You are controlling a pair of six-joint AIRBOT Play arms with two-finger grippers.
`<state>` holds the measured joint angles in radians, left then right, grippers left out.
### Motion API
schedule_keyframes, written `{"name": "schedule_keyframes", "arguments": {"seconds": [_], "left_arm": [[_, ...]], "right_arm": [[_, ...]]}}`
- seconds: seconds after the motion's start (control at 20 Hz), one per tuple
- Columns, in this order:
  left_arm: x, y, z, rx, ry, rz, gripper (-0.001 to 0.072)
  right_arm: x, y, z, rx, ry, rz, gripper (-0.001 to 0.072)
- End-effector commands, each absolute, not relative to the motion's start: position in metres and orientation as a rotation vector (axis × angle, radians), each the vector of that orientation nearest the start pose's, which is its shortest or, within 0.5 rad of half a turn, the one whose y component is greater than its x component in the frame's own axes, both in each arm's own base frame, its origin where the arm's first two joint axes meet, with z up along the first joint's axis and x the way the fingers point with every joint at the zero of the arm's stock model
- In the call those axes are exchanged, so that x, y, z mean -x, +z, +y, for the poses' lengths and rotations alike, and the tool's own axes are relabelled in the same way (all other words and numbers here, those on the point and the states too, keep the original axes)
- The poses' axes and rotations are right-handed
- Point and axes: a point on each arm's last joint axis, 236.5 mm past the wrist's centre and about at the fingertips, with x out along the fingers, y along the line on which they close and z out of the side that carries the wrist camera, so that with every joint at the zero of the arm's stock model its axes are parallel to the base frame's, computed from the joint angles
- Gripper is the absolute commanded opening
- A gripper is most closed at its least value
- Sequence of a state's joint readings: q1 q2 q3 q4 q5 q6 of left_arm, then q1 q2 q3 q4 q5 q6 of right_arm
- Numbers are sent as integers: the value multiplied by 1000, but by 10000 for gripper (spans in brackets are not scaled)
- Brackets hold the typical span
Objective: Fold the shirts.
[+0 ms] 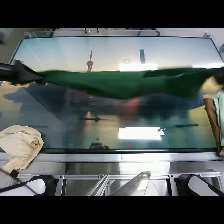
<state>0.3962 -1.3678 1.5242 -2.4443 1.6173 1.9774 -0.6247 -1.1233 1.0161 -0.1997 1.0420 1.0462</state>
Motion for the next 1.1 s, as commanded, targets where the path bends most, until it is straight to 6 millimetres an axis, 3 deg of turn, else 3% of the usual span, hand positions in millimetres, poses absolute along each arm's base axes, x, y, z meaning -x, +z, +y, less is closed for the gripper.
{"name": "schedule_keyframes", "arguments": {"seconds": [0.0, 0.1, 0.15, 0.25, 0.35, 0.5, 0.7, 0.8, 0.9, 0.95, 1.0, 1.05], "left_arm": [[-353, 234, -22, 389, -571, 885, 23], [-336, 254, -29, 341, -560, 834, 24], [-328, 259, -33, 326, -558, 820, 24], [-311, 259, -42, 320, -554, 810, 24], [-295, 242, -51, 347, -558, 839, 26], [-282, 196, -57, 427, -540, 899, 28], [-283, 104, -55, 590, -505, 1023, 29], [-292, 54, -49, 673, -475, 1096, 29], [-314, 9, -31, 751, -379, 1131, 33], [-324, -9, -23, 782, -348, 1154, 162], [-333, -20, -17, 805, -338, 1178, 374], [-341, -27, -14, 828, -348, 1204, 536]], "right_arm": [[-404, 310, -73, -840, 350, 274, 15], [-402, 337, -53, -811, 418, 249, 15], [-402, 337, -40, -803, 453, 268, 15], [-403, 321, -13, -778, 506, 350, 15], [-404, 294, 17, -739, 551, 459, 15], [-409, 240, 49, -683, 560, 629, 15], [-432, 139, 89, -683, 540, 859, 16], [-456, 84, 103, -708, 507, 938, 16], [-476, 30, 109, -705, 477, 992, 15], [-481, 7, 107, -725, 455, 1027, 16], [-484, -9, 103, -739, 440, 1052, 16], [-486, -20, 97, -751, 424, 1066, 16]]}}
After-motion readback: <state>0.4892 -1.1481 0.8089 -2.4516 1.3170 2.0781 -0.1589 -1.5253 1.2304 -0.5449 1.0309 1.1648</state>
